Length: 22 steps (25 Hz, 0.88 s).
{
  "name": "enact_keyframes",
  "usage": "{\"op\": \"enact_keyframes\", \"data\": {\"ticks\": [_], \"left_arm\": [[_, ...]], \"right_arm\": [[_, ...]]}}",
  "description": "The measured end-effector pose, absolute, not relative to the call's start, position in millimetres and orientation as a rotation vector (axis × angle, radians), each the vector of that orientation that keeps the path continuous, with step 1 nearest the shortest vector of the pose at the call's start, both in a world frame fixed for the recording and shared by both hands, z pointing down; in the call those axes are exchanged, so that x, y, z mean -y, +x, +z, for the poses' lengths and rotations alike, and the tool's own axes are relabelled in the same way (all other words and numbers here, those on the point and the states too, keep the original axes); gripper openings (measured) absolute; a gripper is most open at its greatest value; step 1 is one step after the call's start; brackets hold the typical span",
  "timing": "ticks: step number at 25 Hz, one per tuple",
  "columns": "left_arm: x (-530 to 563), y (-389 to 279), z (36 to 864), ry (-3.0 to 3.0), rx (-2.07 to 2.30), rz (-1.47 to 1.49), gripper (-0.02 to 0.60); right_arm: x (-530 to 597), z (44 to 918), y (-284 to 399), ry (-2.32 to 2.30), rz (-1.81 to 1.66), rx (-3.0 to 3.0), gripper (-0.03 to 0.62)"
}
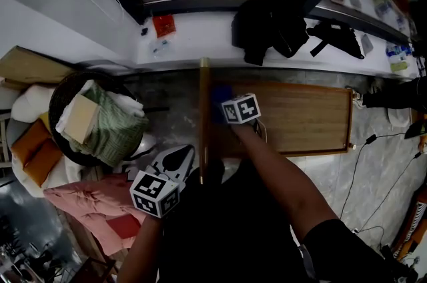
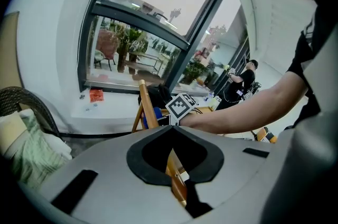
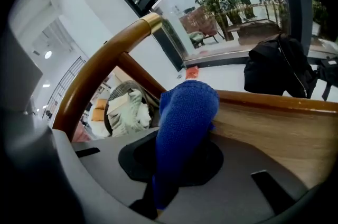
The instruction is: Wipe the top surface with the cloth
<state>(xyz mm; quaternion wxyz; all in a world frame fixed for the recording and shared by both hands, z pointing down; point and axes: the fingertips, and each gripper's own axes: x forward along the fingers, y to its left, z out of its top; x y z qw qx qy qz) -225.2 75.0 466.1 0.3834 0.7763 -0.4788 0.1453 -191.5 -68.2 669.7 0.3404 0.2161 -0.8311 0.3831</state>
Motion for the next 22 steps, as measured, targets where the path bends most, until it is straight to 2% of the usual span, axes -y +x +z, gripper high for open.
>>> {"op": "enact_keyframes", "data": {"ticks": [9, 22], "left_arm": [[-61.3, -195.1, 456.0, 2.008, 1.21, 0.365, 0.009], [-44.4, -128.3, 454.1, 2.05, 1.156, 0.397, 0.009]], "right_arm": [[70.6, 671.5, -167.4, 0.555, 0.971, 2.144, 0.057], [88.4, 673.1, -73.2, 0.672, 0.984, 2.117, 0.057]]}}
